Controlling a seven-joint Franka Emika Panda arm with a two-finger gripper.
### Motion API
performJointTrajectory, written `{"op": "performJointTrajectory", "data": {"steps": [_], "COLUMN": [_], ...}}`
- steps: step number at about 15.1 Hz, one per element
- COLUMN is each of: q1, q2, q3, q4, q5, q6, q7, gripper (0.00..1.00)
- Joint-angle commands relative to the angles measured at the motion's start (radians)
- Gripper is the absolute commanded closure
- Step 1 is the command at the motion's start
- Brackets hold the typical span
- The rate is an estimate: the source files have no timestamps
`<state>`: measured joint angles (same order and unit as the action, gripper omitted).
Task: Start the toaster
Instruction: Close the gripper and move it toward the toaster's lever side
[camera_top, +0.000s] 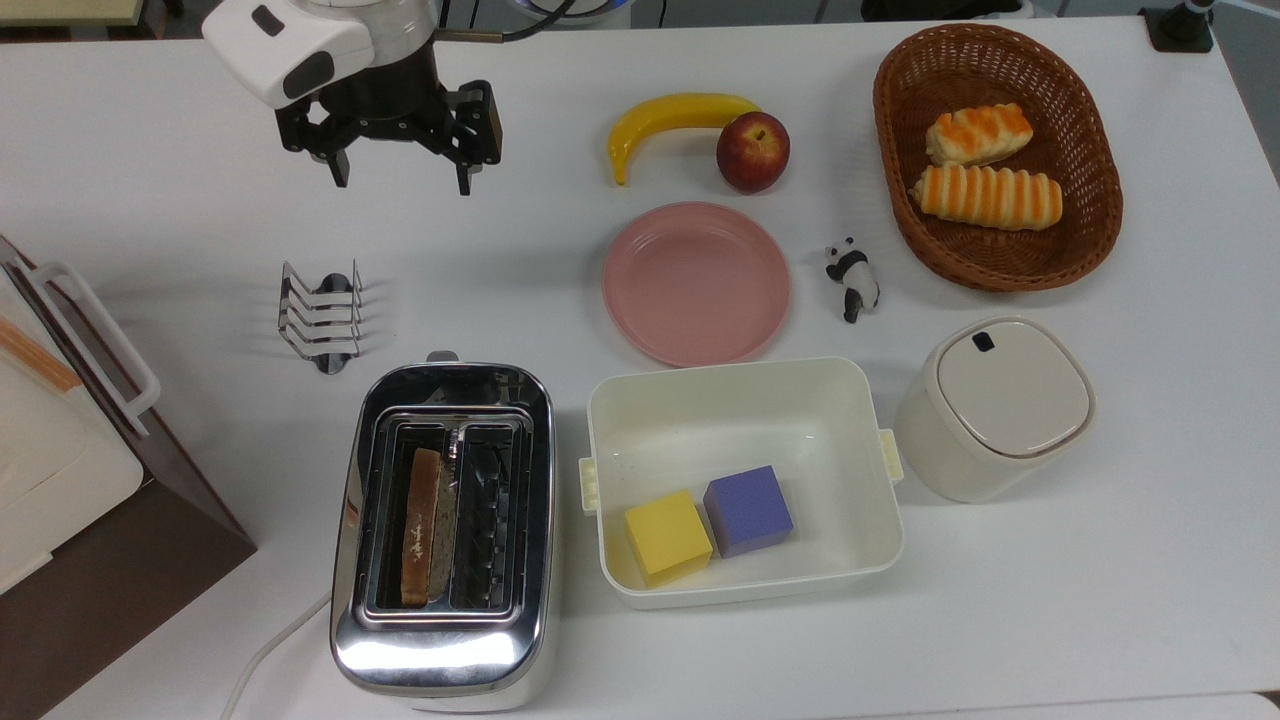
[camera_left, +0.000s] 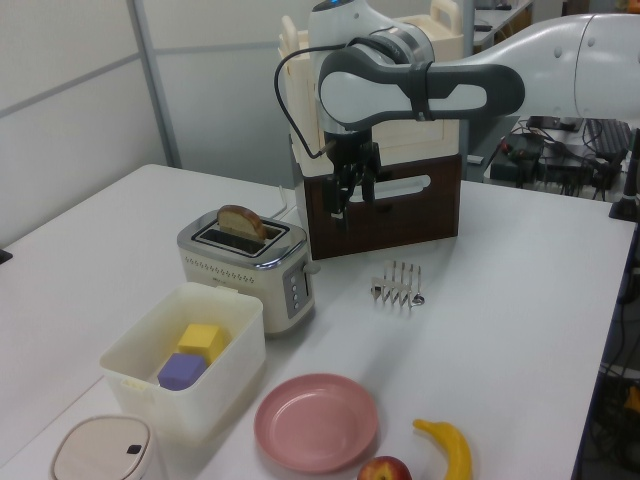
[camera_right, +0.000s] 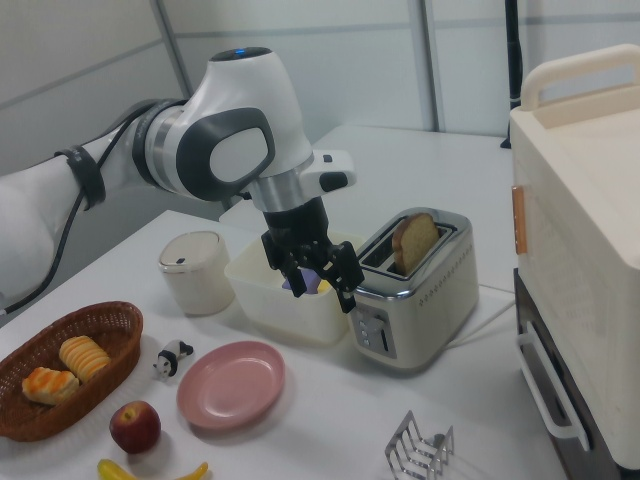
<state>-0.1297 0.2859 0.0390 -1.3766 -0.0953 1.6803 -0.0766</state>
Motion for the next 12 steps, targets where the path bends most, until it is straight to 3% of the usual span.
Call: {"op": "performJointTrajectory", "data": {"steps": [1, 6, 7, 12], "q1": [0.004, 0.004, 0.004, 0.005], "q2": [-0.028, -0.027, -0.027, -0.011], "q3": [-0.004, -0.005, -0.005, -0.001], "q4": [-0.024, -0.024, -0.025, -0.027], "q5": [-0.004, 0.0, 0.0, 0.005], "q6": [-0.021, -0.019, -0.019, -0.005], "q7": [-0.012, -0.02, -0.017, -0.014], "gripper": [0.33, 0.96, 1.0, 1.0]}}
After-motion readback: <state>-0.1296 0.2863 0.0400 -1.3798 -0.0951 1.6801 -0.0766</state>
